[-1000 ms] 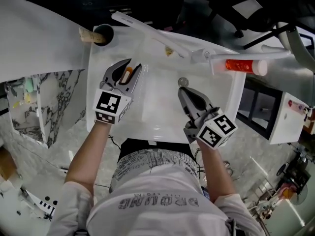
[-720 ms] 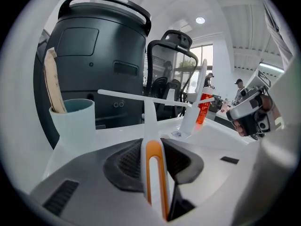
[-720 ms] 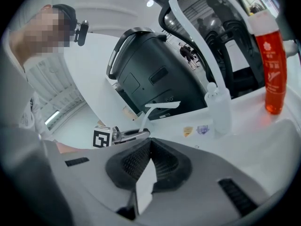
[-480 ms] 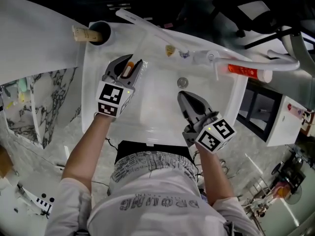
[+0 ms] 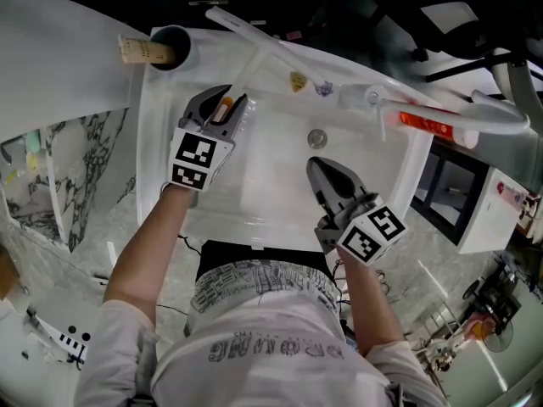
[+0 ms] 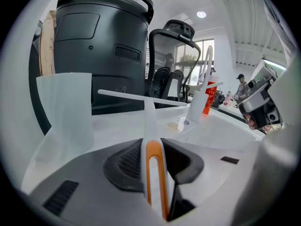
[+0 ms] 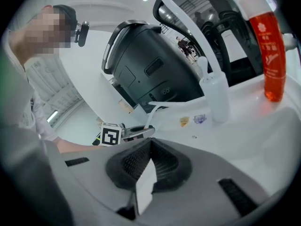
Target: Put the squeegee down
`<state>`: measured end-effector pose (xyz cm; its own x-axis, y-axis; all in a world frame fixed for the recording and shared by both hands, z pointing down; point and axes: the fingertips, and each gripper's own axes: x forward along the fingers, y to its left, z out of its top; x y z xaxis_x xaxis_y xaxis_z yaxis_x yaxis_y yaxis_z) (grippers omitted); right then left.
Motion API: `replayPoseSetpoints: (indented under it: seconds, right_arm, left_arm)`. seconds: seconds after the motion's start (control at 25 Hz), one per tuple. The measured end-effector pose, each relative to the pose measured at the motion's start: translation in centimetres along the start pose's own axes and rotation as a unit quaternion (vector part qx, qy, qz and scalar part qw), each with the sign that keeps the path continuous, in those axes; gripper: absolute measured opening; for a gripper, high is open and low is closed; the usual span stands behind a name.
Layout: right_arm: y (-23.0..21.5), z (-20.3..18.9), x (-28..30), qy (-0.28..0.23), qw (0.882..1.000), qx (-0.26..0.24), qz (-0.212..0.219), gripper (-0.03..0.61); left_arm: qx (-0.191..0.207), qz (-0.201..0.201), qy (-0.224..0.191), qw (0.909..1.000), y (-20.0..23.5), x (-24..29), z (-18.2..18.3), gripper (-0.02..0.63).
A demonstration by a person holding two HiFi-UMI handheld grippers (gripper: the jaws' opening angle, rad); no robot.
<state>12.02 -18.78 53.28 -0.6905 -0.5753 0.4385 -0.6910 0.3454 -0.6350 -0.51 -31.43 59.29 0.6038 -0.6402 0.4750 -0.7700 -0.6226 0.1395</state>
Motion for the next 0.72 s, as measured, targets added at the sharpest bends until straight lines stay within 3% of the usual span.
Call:
replayPoseSetpoints:
  seconds: [0.72]
  right_arm:
    - [-0.7,-0.9,-0.1,0.014,1.0,0.005,-0.001,0.008]
  left_arm:
    - [-0.017,0.018,0.028,0.9993,0.4,1.1,-2.8,0.12]
